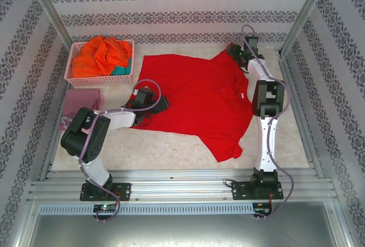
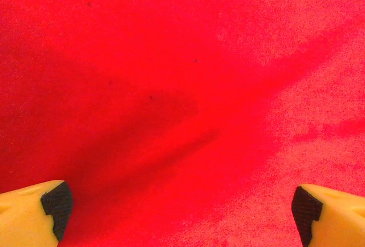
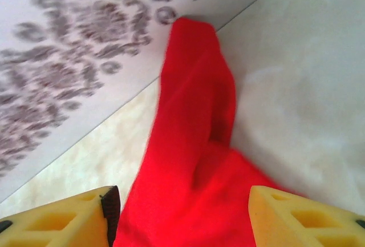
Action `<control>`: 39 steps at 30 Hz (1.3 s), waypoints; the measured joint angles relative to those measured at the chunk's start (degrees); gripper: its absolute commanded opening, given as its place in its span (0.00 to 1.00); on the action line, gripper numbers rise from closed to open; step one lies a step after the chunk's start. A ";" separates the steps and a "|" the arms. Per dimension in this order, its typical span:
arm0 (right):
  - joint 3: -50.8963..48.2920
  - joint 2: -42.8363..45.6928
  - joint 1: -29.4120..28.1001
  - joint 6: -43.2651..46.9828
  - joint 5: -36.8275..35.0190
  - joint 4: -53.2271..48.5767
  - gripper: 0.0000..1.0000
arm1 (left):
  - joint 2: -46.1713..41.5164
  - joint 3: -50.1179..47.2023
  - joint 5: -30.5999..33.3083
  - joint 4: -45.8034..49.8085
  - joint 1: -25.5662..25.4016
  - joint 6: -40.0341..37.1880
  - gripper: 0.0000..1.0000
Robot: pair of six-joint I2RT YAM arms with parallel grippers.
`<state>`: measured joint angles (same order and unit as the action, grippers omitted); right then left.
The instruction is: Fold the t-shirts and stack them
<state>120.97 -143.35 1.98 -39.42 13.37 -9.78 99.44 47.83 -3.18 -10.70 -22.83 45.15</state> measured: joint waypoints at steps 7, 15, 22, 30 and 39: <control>-30.53 20.11 -2.14 -2.71 -1.57 16.52 0.61 | -0.74 -0.90 0.31 -0.07 0.00 -0.22 1.00; -41.07 19.58 -0.37 -8.39 -2.51 18.43 0.61 | -1.14 -1.22 0.42 -0.02 0.00 -0.37 1.00; -30.75 12.15 1.44 -10.14 -2.62 16.72 0.61 | -1.18 -1.33 0.42 -0.04 0.00 -0.37 1.00; -11.89 1.90 3.72 -10.34 -1.70 8.61 0.63 | -1.79 -1.70 0.39 0.28 0.00 -0.35 1.00; 9.90 -7.65 3.93 -6.49 2.36 -4.39 0.67 | -9.77 -4.20 1.64 0.85 0.00 -0.33 1.00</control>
<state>130.87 -151.00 5.91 -45.91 15.73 -14.17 89.67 43.64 -1.54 -9.85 -22.83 44.82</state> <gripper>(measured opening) 0.662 0.999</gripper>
